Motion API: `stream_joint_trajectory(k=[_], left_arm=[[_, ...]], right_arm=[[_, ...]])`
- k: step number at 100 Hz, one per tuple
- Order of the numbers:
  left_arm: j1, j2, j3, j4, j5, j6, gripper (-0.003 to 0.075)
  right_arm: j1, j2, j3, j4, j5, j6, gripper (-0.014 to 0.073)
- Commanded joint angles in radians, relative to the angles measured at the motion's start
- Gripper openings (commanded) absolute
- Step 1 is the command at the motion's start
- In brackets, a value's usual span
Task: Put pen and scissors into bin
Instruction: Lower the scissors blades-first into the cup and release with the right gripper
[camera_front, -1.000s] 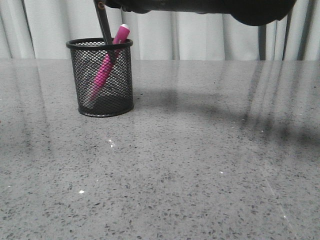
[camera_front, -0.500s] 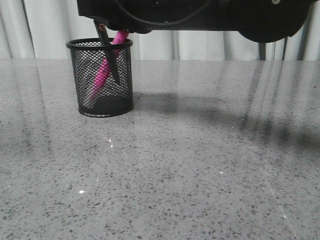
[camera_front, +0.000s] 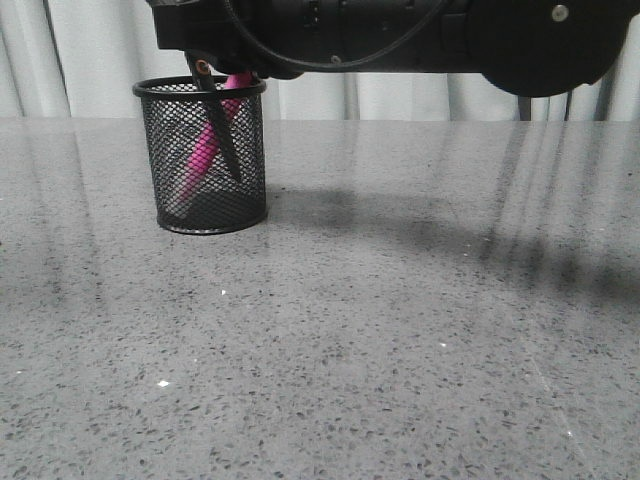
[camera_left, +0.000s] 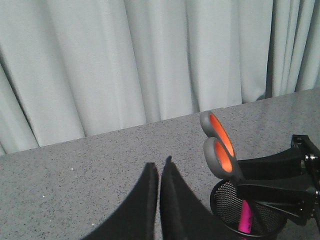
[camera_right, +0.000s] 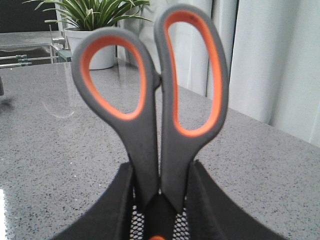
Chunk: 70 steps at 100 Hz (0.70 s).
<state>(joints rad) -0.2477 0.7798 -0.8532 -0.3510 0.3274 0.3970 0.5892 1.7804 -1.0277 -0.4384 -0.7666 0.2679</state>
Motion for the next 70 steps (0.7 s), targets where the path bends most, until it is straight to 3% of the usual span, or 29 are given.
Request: stream_joint_trajectory(k=[1,35,70], left_arm=[[0.001,-0.007,-0.027,-0.017,-0.075,-0.012,-0.0022],[0.001,-0.007,-0.027,-0.017,-0.075,-0.012,-0.0022],[0.001,-0.007,-0.027,-0.017,-0.075,-0.012,-0.0022]], right_arm=[[0.0,-0.049,-0.023,0.005,-0.066,-0.012,-0.0074],[0.0,-0.049,-0.023,0.0,-0.015,-0.012,-0.0074],[0.0,-0.049,-0.023,0.0,-0.057,-0.012,-0.0074]])
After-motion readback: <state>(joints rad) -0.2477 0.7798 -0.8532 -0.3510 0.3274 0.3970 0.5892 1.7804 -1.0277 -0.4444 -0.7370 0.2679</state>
